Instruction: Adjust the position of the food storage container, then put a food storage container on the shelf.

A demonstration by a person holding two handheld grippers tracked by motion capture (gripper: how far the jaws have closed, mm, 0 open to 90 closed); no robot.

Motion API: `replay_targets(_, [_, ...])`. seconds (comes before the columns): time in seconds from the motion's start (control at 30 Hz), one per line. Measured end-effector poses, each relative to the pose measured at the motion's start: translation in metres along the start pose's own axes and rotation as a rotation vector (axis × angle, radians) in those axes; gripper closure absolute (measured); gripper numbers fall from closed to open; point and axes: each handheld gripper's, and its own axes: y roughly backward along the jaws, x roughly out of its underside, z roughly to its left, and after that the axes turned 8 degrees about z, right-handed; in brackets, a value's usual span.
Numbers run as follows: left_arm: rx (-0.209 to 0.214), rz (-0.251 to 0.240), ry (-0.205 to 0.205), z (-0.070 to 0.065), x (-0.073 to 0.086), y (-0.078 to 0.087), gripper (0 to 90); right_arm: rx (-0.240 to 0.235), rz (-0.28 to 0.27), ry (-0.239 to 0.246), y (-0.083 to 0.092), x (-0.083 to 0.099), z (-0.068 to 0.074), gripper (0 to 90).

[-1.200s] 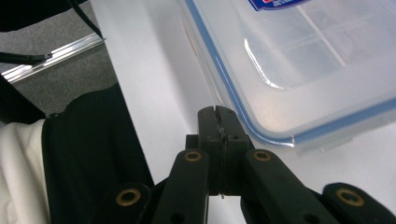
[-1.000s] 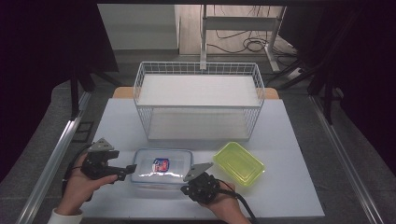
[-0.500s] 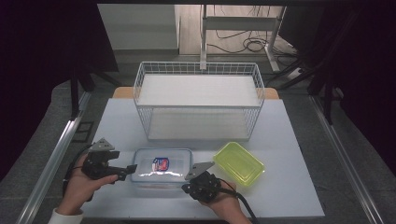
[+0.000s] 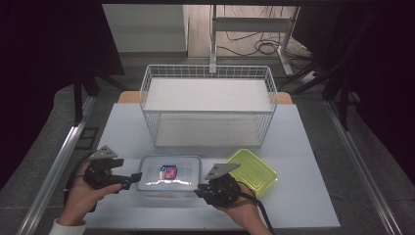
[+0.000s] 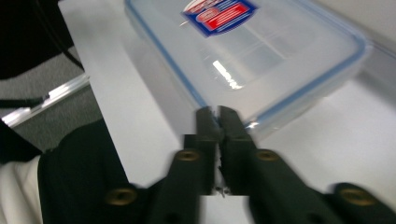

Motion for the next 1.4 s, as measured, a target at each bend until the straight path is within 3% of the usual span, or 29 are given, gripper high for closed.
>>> replay_targets(0.07, [0.002, -0.004, 0.011, 0.0, 0.001, 0.001, 12.1, 0.006, -0.016, -0.015, 0.001, 0.0, -0.001, 56.5])
replay_targets(0.13, [0.015, -0.007, 0.021, 0.002, 0.002, 0.002, 12.0, -0.005, -0.047, -0.082, 0.002, 0.0, -0.006, 41.1])
replay_targets(0.17, [0.022, -0.009, 0.026, 0.002, 0.003, 0.002, 12.0, -0.005, -0.047, -0.082, 0.002, 0.0, -0.006, 41.1])
replay_targets(0.2, [0.027, -0.009, 0.029, 0.003, 0.003, 0.002, 12.0, -0.006, -0.057, -0.115, 0.002, 0.0, -0.008, 34.1])
replay_targets(0.43, [0.04, -0.002, 0.047, 0.005, 0.008, 0.0, 11.8, -0.001, -0.049, -0.169, -0.002, 0.002, -0.013, 25.8])
replay_targets(0.6, [0.052, 0.007, 0.064, 0.007, 0.011, -0.002, 10.8, -0.017, -0.055, -0.203, -0.003, 0.001, -0.015, 23.7])
replay_targets(0.77, [0.09, 0.027, 0.105, 0.012, 0.013, -0.01, 9.2, -0.01, -0.057, -0.2, -0.005, 0.002, -0.016, 23.7])
replay_targets(0.93, [0.163, 0.045, 0.155, 0.018, 0.014, -0.023, 7.5, -0.004, -0.053, -0.198, -0.007, 0.002, -0.017, 23.7])
replay_targets(1.23, [0.256, 0.082, 0.207, 0.026, 0.018, -0.047, 7.1, 0.0, -0.046, -0.191, -0.012, 0.002, -0.015, 23.7])
replay_targets(1.4, [0.296, 0.099, 0.209, 0.026, 0.016, -0.058, 6.9, 0.007, -0.052, -0.194, -0.011, 0.003, -0.016, 23.7])
